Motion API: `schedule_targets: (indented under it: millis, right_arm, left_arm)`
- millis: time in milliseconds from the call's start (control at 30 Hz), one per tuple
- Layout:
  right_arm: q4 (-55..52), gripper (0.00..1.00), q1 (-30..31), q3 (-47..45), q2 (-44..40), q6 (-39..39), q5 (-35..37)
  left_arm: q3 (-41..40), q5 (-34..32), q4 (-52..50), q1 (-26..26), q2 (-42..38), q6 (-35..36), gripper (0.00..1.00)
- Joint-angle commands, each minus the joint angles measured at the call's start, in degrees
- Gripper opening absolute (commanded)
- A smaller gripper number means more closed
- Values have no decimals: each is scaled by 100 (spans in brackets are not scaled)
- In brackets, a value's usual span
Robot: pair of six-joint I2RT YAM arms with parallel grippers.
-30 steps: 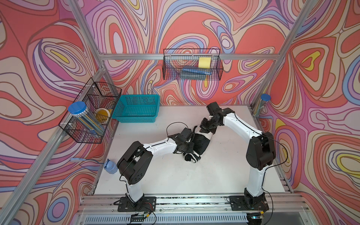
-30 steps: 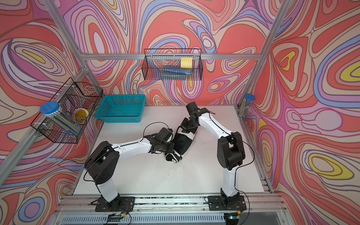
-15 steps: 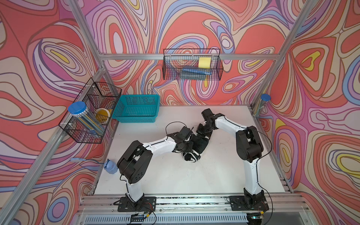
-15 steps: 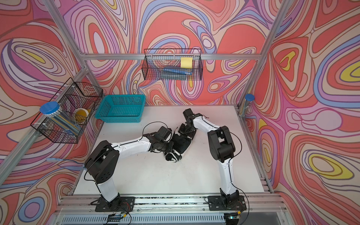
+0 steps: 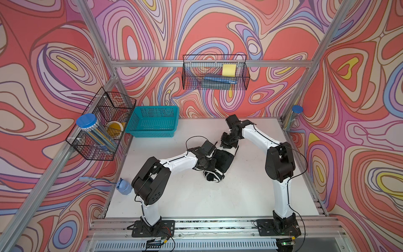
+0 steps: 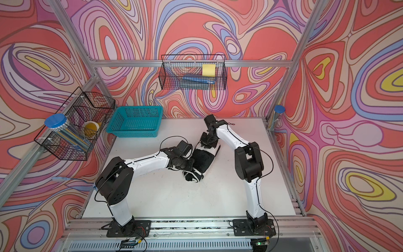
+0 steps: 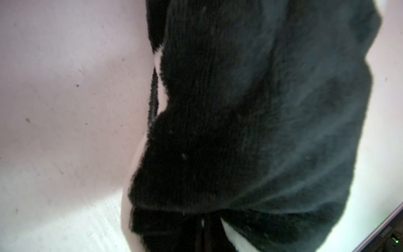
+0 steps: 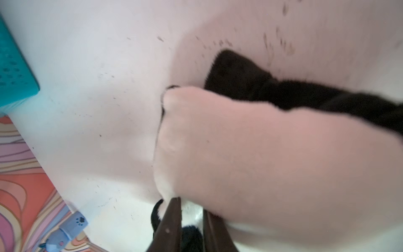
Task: Roll up the pillowcase
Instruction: Roll the pillowcase at the center of the board.
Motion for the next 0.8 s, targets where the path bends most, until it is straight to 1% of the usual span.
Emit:
schedule_targets:
  millis: [0,67,167,333,500,567,600,667,767]
  right_arm:
    - [-665,18,-51,226,-338,-239,372]
    - [-856,0,-19,137,-347,-327,204]
    - [-936,0,203,-173,-359,-446,95]
    - [-501,0,423,-939,-365,-365,-430]
    - [-299,0,481,-1242,91,-441,-690]
    - [-227,0,481,-1375,264,-486,-676]
    - [-231,0,483,-1391,406,-540,-676]
    - [-241,0,481,-1417,650,-627,-662]
    - [-150,0,479,-1475,909,-697,-637]
  left_arm:
    - [-66,-68,-998,13,294,97,2]
    - [-36,-70,-1026,10,285,107,2]
    - [13,-80,-1056,13,251,78,2]
    - [75,-46,-1057,0,245,-38,2]
    - [145,-27,-1099,-40,280,-133,2]
    - [175,33,-1125,-40,277,-197,3]
    - [191,86,-1121,-40,252,-219,7]
    - [237,142,-1150,-39,168,-305,26]
    - [343,82,-1295,-31,-39,-410,43]
